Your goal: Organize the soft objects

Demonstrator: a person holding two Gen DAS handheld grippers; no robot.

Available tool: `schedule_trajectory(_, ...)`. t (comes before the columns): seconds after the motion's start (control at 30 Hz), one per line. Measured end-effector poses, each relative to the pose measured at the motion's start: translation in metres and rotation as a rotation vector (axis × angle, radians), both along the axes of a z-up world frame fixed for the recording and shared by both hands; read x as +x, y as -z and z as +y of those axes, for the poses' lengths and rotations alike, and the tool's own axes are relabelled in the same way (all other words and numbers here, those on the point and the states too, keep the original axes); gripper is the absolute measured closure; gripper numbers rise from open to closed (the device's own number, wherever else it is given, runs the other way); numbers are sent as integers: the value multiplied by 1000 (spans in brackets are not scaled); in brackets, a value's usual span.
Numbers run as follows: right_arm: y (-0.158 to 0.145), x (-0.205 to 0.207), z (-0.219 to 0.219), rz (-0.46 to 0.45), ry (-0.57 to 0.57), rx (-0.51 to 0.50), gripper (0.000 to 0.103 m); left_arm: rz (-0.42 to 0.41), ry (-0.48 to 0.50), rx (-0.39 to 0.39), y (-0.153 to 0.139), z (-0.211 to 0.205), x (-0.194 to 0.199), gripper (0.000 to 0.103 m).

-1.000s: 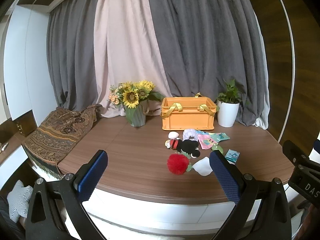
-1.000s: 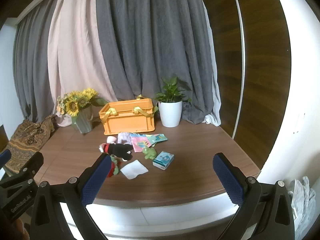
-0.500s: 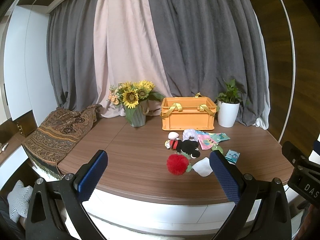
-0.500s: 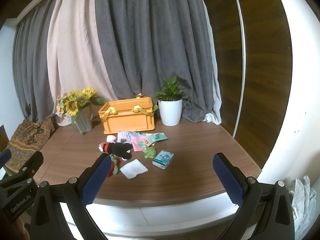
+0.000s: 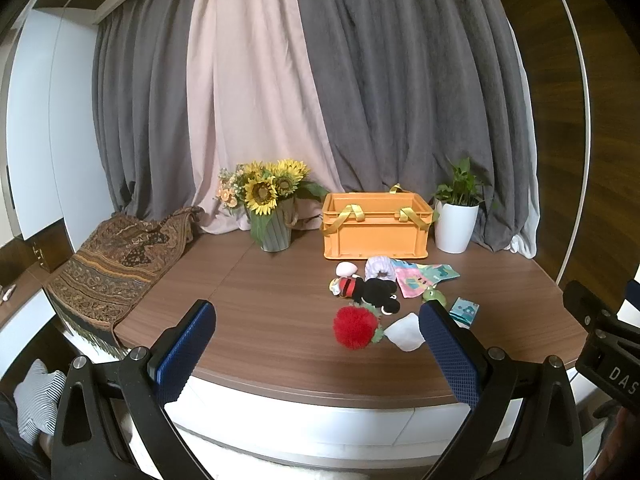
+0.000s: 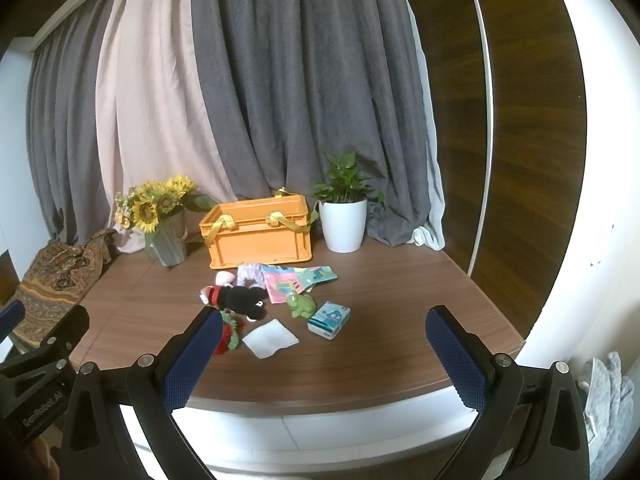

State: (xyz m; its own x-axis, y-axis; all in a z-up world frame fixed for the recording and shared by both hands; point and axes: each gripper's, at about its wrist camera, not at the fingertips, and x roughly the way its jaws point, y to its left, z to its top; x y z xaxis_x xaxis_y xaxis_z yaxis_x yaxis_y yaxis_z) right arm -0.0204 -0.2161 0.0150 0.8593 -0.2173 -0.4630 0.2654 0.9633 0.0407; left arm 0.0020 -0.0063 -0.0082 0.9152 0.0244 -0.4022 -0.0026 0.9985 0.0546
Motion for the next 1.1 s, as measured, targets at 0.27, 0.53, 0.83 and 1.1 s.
schedule_trajectory(0.27,-1,1,2,3,2,-4,0,0,1,-3,-1,-1,1,0)
schedule_trajectory(0.53,-1,0,4,-4,2,1,0,-3,4,-2,-2,0,-2,0)
schedule_trajectory(0.83,-1,0,2,-2,1,-1,0,-3,5,-2,-1,-1,-3,0)
schedule_trajectory(1.1,0,0,2,0,2,0,0,7,11,-5,0,-4,-4,0)
